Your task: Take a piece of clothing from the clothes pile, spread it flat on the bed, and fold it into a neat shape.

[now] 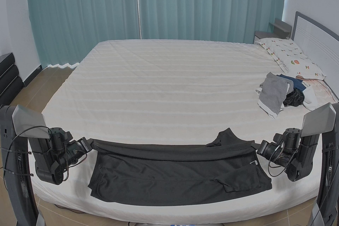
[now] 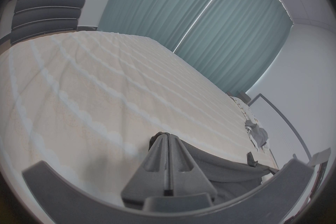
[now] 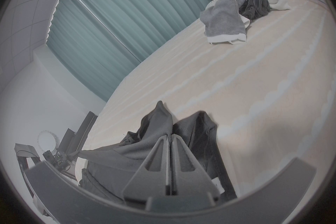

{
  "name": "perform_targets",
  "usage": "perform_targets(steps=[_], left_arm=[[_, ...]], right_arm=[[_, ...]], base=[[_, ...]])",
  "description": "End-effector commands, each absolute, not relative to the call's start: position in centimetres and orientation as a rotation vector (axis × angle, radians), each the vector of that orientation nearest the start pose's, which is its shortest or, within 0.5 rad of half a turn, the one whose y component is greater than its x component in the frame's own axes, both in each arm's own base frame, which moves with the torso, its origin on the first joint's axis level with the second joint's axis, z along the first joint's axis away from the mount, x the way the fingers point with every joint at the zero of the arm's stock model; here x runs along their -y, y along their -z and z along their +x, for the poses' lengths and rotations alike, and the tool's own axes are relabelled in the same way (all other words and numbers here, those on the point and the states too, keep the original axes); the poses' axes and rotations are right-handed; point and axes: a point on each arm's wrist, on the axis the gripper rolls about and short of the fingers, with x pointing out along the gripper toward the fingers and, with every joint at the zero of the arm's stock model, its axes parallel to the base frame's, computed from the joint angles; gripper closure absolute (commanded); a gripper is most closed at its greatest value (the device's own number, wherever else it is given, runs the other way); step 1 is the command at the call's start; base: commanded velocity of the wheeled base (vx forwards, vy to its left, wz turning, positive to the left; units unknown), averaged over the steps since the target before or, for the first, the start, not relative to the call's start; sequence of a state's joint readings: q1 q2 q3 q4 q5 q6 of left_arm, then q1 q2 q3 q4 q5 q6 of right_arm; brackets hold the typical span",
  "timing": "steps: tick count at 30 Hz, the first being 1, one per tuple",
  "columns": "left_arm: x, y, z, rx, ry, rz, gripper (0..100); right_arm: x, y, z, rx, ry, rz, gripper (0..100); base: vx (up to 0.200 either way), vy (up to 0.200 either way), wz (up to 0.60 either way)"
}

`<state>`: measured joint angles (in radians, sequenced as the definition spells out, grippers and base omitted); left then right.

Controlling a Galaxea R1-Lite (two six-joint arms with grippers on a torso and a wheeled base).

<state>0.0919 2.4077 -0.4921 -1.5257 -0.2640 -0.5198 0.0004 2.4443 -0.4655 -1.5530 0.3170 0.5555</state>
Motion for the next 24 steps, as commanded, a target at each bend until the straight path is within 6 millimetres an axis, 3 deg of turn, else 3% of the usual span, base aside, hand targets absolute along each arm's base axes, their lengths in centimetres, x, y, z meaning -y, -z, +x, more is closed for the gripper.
perform_targets(steps=[1,24], left_arm=[[-2.9,4.0,31.7,-0.467,0.049,-0.570,100],[-3.4,5.5,28.9,-0.579,0.140,-0.444,100]], right_arm=[[-0.6,4.4,31.4,-0.533,-0.184,0.616,100],[0.5,5.1,29.2,-0.605,-0.177,0.537,100]], base=[[0.000,0.000,0.00],[0.000,0.000,0.00]])
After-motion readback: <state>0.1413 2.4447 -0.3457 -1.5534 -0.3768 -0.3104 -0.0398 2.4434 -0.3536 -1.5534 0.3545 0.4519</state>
